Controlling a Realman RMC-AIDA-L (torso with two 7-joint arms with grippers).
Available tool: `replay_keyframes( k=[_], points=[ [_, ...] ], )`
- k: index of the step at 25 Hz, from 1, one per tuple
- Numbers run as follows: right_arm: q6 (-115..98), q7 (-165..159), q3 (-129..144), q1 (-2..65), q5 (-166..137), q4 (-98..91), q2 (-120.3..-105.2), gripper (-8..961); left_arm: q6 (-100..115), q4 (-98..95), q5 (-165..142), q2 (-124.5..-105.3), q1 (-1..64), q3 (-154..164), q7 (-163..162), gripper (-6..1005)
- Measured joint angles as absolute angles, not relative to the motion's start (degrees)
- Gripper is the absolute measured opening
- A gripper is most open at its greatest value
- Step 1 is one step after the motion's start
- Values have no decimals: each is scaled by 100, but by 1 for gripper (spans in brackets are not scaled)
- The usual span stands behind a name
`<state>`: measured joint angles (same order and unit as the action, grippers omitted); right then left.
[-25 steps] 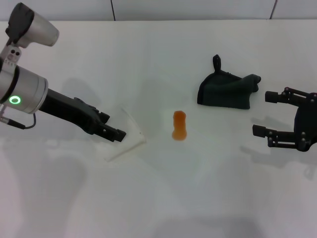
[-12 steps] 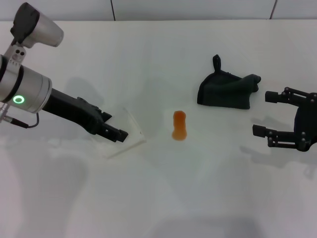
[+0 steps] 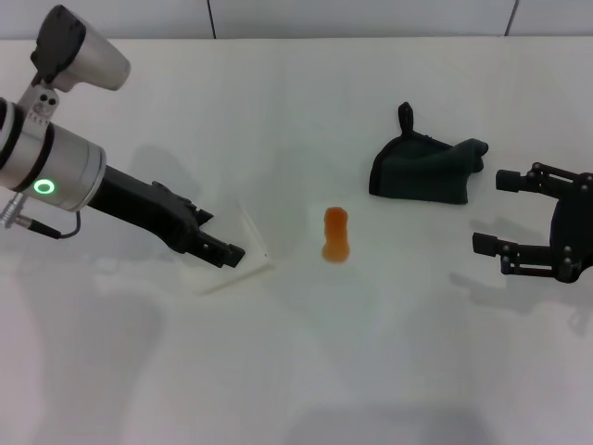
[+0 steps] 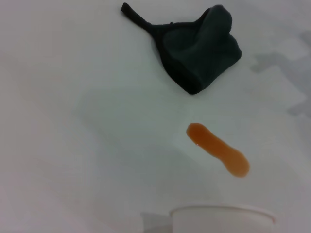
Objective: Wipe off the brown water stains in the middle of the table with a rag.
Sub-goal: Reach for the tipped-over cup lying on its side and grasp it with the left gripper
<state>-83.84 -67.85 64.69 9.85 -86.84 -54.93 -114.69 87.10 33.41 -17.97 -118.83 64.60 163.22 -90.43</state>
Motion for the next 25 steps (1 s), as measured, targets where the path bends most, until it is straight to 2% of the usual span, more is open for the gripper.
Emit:
replay_keyframes(
  k=[23, 25],
  points=[
    [-8398, -6785, 6468, 975, -8683, -5493, -11470, 840, 8652, 3225, -1854, -11882, 6469, 16321, -9026, 807],
    [-8401, -6785, 6468, 975, -8683, -5493, -11470, 840, 8653, 3225, -1854, -11882, 6469, 16321, -9026, 722]
  ],
)
